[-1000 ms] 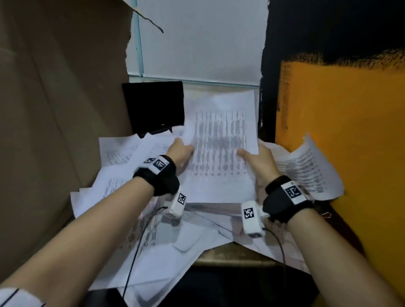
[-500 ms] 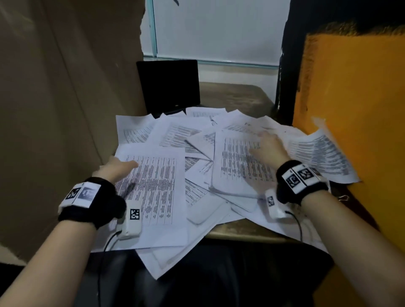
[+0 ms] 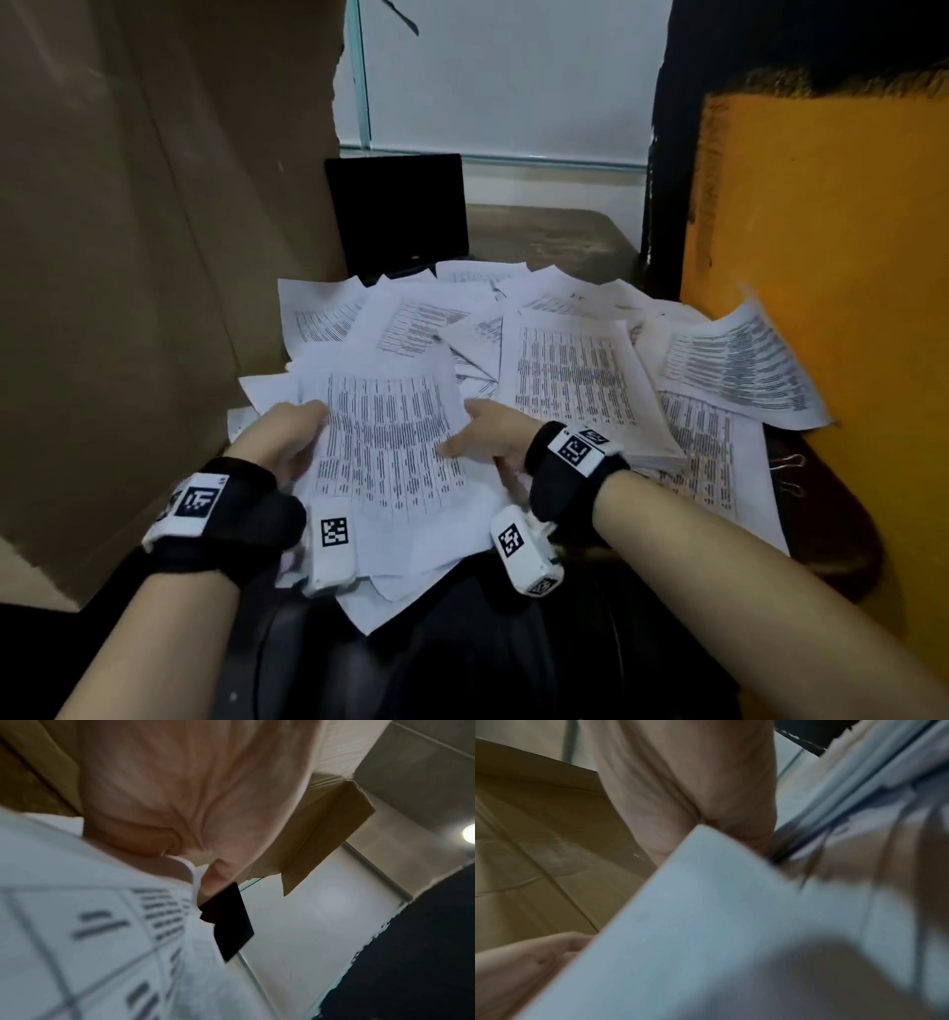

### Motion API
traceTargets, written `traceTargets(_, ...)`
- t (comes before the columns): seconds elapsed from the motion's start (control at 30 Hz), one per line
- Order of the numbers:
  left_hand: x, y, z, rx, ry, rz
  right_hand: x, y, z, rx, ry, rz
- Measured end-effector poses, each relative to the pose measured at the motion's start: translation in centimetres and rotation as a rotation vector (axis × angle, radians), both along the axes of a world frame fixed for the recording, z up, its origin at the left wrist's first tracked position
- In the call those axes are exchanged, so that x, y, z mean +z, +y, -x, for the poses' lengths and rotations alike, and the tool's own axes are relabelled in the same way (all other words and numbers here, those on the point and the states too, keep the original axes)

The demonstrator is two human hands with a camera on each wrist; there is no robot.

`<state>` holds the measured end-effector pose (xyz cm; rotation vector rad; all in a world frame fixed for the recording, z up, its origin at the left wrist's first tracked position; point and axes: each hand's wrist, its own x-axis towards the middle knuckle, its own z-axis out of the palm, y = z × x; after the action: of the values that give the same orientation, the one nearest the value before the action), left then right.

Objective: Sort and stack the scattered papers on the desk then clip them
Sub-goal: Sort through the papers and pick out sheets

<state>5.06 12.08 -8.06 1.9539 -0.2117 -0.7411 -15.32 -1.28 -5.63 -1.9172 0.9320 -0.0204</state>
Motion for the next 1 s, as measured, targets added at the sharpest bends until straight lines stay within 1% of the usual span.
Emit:
traceTargets(0.03,0.1,0.0,0.2,0.022,0.016,0.031,0.4,0.0,0.1,-0.027,-0.08,0.019)
traceTargets(0.07,0.4,0.1,0.1,0.069,-0.032,0.05,1.3,-0.2,0.4,-0.074,-0.189,0.024)
traceTargets(0.13,0.9,1.0,-0.7,0.125,-0.13,-0.026,2.8,-2.1,0.9,-0.221,-0.415,0.055)
traceTargets(0.17,0.9,1.4,-1.2,0.115,-0.12,-0.066,3.3,-3.5,1.5,-0.309,-0.481,0.065)
traceTargets(0.2,0.9,1.8,-1.6,0.088,-0.118,-0.093,3.8,-5.1,2.3,-0.4,-0.526,0.062)
traceTargets(0.23,1.1,2.0,-1.4,0.047,-0.09,-0.12,3.8,-6.7,3.1,-0.497,-0.539,0.03)
traceTargets(0.27,1.2,2.3,-1.3,0.014,-0.096,-0.151,3.9,-8.0,4.1,-0.59,-0.549,-0.018)
traceTargets(0.33,1.1,2.5,-1.2,-0.059,-0.088,-0.168,3.6,-10.8,6.3,-0.722,-0.582,-0.11)
traceTargets(0.37,1.2,2.5,-1.0,-0.07,-0.066,-0.14,3.5,-12.0,7.5,-0.757,-0.58,-0.135)
traceTargets(0.43,0.7,2.5,-0.9,-0.058,-0.093,-0.1,3.1,-14.2,9.5,-0.775,-0.509,-0.162)
traceTargets(0.5,-0.1,2.3,-1.0,0.038,-0.196,-0.074,2.8,-15.6,11.0,-0.789,-0.412,-0.183)
traceTargets(0.53,-0.4,2.2,-1.0,0.084,-0.219,-0.058,2.6,-16.2,11.5,-0.768,-0.346,-0.154)
traceTargets(0.57,-0.6,2.0,-0.8,0.115,-0.191,0.002,2.2,-16.9,11.7,-0.743,-0.299,-0.12)
traceTargets(0.63,-1.3,1.9,-0.3,0.158,-0.075,0.166,1.1,-18.2,11.8,-0.687,-0.239,-0.035)
traceTargets(0.67,-1.4,1.7,0.3,0.128,-0.061,0.186,0.5,-18.8,11.9,-0.664,-0.23,-0.007)
traceTargets(0.7,-1.7,1.4,0.8,0.074,-0.1,0.168,0.1,-18.8,11.8,-0.64,-0.233,-0.002)
traceTargets(0.73,-1.5,1.2,1.7,0.008,-0.153,0.137,-0.4,-18.8,11.7,-0.624,-0.192,0.021)
traceTargets(0.77,-1.3,1.0,2.5,-0.073,-0.245,0.08,-0.6,-18.5,11.6,-0.598,-0.148,0.049)
traceTargets(0.8,-1.0,0.8,3.2,-0.123,-0.337,0.043,-0.6,-17.9,11.5,-0.553,-0.077,0.117)
traceTargets(0.87,0.3,0.6,4.3,-0.143,-0.475,0.043,-1.3,-18.2,11.5,-0.446,0.065,0.245)
traceTargets(0.9,1.3,0.4,5.0,-0.142,-0.543,0.051,-1.7,-18.8,11.5,-0.401,0.109,0.28)
traceTargets(0.93,2.5,0.4,5.5,-0.142,-0.625,0.05,-1.4,-18.7,11.6,-0.37,0.129,0.276)
traceTargets(1.0,5.4,0.4,6.6,-0.163,-0.849,0.07,-2.2,-20.3,11.6,-0.326,0.164,0.316)
